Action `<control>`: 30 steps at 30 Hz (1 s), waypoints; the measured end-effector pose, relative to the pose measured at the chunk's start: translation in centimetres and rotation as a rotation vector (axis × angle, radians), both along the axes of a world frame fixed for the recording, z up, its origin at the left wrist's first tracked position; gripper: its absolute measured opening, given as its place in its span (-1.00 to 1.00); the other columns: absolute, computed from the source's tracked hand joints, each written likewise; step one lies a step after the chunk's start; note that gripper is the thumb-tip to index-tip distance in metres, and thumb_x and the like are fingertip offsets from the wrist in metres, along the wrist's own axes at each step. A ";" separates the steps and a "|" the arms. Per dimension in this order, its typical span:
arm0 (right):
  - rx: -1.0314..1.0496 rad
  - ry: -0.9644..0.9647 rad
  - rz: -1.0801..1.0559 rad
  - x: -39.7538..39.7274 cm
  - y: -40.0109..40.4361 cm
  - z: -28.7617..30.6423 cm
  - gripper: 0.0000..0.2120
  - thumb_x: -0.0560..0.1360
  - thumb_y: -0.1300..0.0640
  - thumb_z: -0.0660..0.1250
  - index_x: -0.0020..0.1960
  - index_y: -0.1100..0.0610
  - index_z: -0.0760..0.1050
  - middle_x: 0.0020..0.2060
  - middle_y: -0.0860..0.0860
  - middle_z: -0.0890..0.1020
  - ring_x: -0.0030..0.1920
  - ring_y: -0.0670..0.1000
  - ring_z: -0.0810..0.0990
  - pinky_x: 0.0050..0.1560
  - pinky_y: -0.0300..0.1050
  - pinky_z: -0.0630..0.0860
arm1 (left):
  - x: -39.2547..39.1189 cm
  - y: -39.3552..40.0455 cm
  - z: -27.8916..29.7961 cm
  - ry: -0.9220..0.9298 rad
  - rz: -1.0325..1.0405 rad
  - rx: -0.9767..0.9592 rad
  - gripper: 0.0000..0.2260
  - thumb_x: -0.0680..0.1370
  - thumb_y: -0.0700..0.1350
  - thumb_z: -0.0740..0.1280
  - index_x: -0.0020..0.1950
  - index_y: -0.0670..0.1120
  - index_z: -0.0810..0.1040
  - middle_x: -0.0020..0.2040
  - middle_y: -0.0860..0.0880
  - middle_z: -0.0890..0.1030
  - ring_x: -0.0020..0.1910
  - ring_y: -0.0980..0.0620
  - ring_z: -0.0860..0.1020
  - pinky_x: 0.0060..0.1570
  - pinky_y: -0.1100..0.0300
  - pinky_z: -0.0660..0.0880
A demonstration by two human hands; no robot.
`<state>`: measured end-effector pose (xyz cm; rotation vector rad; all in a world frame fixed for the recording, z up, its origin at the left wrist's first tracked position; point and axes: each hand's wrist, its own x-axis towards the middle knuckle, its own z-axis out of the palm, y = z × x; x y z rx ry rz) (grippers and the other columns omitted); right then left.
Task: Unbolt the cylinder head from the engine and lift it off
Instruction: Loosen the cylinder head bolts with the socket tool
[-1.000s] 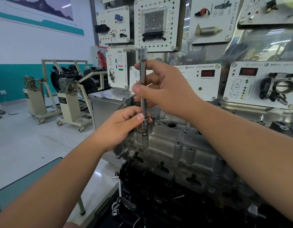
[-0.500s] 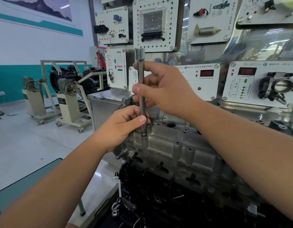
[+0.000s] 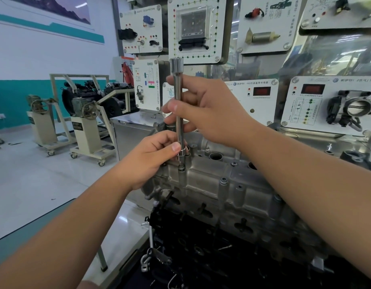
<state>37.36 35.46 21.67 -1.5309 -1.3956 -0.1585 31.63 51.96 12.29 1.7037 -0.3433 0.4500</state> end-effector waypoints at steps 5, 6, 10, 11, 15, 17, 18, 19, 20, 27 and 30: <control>-0.001 0.027 0.010 0.3 0.0 -0.2 -0.70 0.61 0.21 0.34 0.24 -0.10 0.46 -0.11 0.02 0.75 -0.11 -0.07 0.75 -0.17 -0.16 0.68 | 0.0 0.1 0.1 0.033 0.007 0.054 -0.81 0.51 0.13 0.34 0.02 0.17 0.72 0.00 0.05 0.72 0.03 0.10 0.65 0.10 0.13 0.58; 0.003 0.030 0.007 0.3 0.1 -0.2 -0.69 0.59 0.21 0.37 0.27 -0.06 0.46 -0.13 0.04 0.75 -0.13 -0.05 0.75 -0.16 -0.10 0.69 | 0.0 0.1 0.0 0.023 0.016 0.050 -0.81 0.51 0.13 0.35 0.00 0.15 0.72 -0.02 0.04 0.71 0.01 0.08 0.63 0.13 0.06 0.57; -0.005 0.018 -0.001 0.2 0.1 -0.2 -0.65 0.59 0.23 0.37 0.23 -0.16 0.44 -0.18 0.05 0.74 -0.14 -0.06 0.75 -0.20 0.06 0.71 | 0.3 -0.1 -0.2 -0.023 0.033 0.029 -0.84 0.50 0.12 0.37 -0.05 0.11 0.71 -0.06 -0.07 0.65 -0.03 -0.07 0.56 0.12 -0.13 0.47; -0.020 0.016 0.005 0.2 0.0 -0.1 -0.64 0.60 0.23 0.35 0.22 -0.19 0.41 -0.15 0.02 0.74 -0.12 -0.08 0.75 -0.20 0.02 0.71 | 0.3 -0.1 -0.2 -0.027 0.036 0.025 -0.84 0.49 0.11 0.38 -0.05 0.11 0.71 -0.06 -0.09 0.64 -0.03 -0.09 0.54 0.10 -0.11 0.47; -0.061 0.013 0.028 0.3 -0.1 -0.1 -0.68 0.63 0.22 0.29 0.26 -0.13 0.39 -0.08 0.01 0.75 -0.07 -0.07 0.74 -0.15 0.14 0.70 | 0.0 0.1 0.1 0.019 -0.005 0.032 -0.80 0.53 0.10 0.34 0.06 0.14 0.72 0.05 0.04 0.72 0.06 0.10 0.64 0.07 0.20 0.56; -0.041 0.026 0.031 0.3 -0.1 -0.2 -0.69 0.62 0.21 0.32 0.25 -0.13 0.41 -0.09 0.04 0.75 -0.09 -0.04 0.75 -0.16 0.17 0.69 | -0.1 0.2 0.2 0.038 -0.020 0.017 -0.79 0.54 0.09 0.34 0.07 0.13 0.72 0.06 0.03 0.72 0.07 0.11 0.65 0.06 0.22 0.58; -0.024 0.029 0.026 0.3 -0.1 -0.2 -0.68 0.60 0.21 0.36 0.23 -0.15 0.43 -0.11 0.06 0.74 -0.11 -0.03 0.75 -0.17 0.15 0.70 | -0.1 0.2 0.2 0.040 -0.024 0.010 -0.80 0.53 0.09 0.34 0.05 0.13 0.73 0.03 0.03 0.73 0.05 0.11 0.65 0.06 0.21 0.58; -0.006 0.023 0.016 0.2 -0.1 -0.3 -0.66 0.58 0.20 0.39 0.19 -0.18 0.44 -0.13 0.09 0.73 -0.13 -0.03 0.75 -0.19 0.13 0.70 | 0.0 0.2 0.2 0.038 -0.029 0.007 -0.81 0.53 0.09 0.34 0.03 0.12 0.73 0.01 0.03 0.72 0.02 0.11 0.65 0.05 0.20 0.59; 0.007 0.010 0.007 0.2 0.0 -0.2 -0.65 0.57 0.21 0.40 0.17 -0.21 0.45 -0.16 0.12 0.72 -0.15 -0.04 0.75 -0.20 0.12 0.70 | 0.0 0.2 0.2 0.030 -0.030 0.005 -0.81 0.53 0.08 0.34 0.02 0.11 0.72 -0.01 0.03 0.72 -0.01 0.09 0.65 0.05 0.18 0.59; -0.044 0.000 0.029 0.2 0.0 -0.2 -0.65 0.64 0.23 0.29 0.25 -0.19 0.39 -0.04 -0.04 0.74 -0.07 -0.12 0.73 -0.20 -0.13 0.69 | 0.0 -0.1 -0.1 0.008 -0.003 0.020 -0.83 0.53 0.09 0.34 0.01 0.13 0.71 -0.01 -0.01 0.70 -0.01 0.05 0.63 0.05 0.16 0.55; -0.020 0.019 0.034 0.3 0.0 -0.3 -0.65 0.61 0.21 0.33 0.32 -0.11 0.40 -0.06 0.00 0.74 -0.08 -0.06 0.74 -0.16 -0.07 0.70 | -0.2 -0.3 0.1 0.017 0.030 0.064 -0.81 0.53 0.13 0.32 0.01 0.18 0.71 0.00 0.05 0.72 0.02 0.13 0.65 0.04 0.20 0.58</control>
